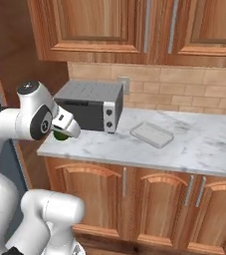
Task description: Take the potato and lime out of the freezer and place them in the tupperware container on the counter. Then put the tupperware containing the vegetables back in the freezer.
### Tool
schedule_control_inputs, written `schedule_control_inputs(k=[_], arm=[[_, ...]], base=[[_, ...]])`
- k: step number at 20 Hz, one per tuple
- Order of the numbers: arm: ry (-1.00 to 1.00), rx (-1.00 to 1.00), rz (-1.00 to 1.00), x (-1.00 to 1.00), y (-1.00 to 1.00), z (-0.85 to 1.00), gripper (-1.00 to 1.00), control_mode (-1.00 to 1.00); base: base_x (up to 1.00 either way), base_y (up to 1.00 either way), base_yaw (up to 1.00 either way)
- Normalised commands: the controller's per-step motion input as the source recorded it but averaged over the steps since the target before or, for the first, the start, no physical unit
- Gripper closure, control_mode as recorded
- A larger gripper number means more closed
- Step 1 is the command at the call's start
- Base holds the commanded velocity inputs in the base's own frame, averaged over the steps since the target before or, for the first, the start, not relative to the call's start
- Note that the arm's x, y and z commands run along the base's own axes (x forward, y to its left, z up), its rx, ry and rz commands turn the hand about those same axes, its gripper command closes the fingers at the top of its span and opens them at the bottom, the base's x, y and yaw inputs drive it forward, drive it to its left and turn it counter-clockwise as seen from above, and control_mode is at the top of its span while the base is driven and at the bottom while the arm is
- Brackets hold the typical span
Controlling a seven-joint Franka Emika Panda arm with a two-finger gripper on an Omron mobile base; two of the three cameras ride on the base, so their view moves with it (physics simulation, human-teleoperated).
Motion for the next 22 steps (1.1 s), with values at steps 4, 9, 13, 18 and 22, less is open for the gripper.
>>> schedule_control_inputs(k=[4, 9, 13, 18, 22], arm=[[0.0, 0.0, 0.0, 0.0, 0.0, 0.0, 1.0, 1.0], [0.0, 0.0, 0.0, 0.0, 0.0, 0.0, 1.0, 1.0], [0.03, 0.03, 0.0, 0.31, -0.04, -0.18, 1.0, -1.0], [0.14, 0.01, 0.0, 0.82, 0.26, -0.87, 1.0, -1.0], [0.16, 0.0, 0.0, 1.0, 0.48, -0.97, 1.0, -1.0]], base=[[0.61, -1.0, 0.0], [0.64, -1.0, 0.0], [0.35, -0.37, 0.0], [0.0, 0.0, 0.0], [0.0, 0.0, 0.0]])
